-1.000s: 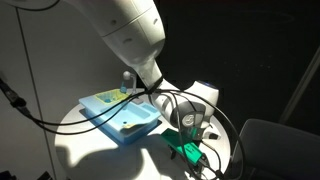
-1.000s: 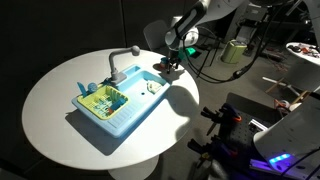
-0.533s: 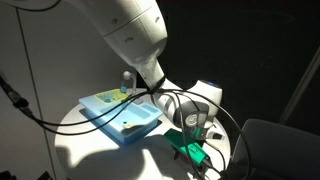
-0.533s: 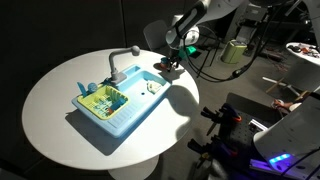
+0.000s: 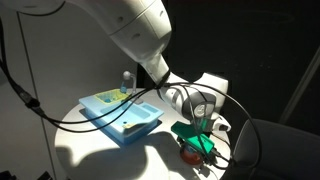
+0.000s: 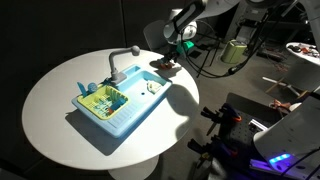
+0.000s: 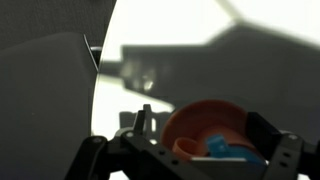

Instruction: Remove the plastic cups from the plate and put them on the table

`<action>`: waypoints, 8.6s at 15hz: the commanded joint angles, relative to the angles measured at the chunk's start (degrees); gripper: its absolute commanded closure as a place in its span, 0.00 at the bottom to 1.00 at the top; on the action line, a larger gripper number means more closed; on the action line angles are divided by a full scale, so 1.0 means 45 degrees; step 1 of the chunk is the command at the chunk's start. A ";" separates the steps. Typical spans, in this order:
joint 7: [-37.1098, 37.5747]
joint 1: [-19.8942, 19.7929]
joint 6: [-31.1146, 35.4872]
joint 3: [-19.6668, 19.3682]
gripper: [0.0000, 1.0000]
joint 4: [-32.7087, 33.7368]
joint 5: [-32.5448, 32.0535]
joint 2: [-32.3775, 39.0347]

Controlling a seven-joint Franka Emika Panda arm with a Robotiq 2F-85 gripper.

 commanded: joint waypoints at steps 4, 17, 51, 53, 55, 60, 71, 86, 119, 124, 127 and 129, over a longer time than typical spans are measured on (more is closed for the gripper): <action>-0.0074 -0.0044 -0.0935 0.0037 0.00 0.1464 -0.0444 0.0769; -0.0106 0.0007 -0.1582 0.0135 0.00 0.3083 -0.0551 0.1695; -0.0665 0.1427 -0.0868 0.0522 0.66 0.0578 -0.1604 -0.0118; -0.0755 0.1502 -0.0432 0.0512 0.66 -0.0427 -0.1762 -0.0774; -0.0681 0.1631 -0.0040 0.0419 0.66 -0.1529 -0.1996 -0.1502; -0.0285 0.1738 0.0680 0.0213 0.66 -0.4530 -0.2250 -0.3629; -0.0457 0.1262 0.2155 -0.0382 0.66 -0.7947 -0.1995 -0.5324; -0.0863 0.0574 0.4255 0.0131 0.66 -0.7508 -0.1778 -0.3508; 0.1351 0.2414 -0.2440 -0.0052 0.00 -1.0132 -0.2326 -1.1853; 0.2893 0.2896 -0.5281 0.0361 0.00 -0.9294 -0.2964 -1.3412; 0.3185 0.3212 -0.5855 0.0670 0.00 -0.8469 -0.3358 -1.3620; 0.3249 0.3419 -0.6051 0.0832 0.00 -0.7862 -0.3410 -1.3545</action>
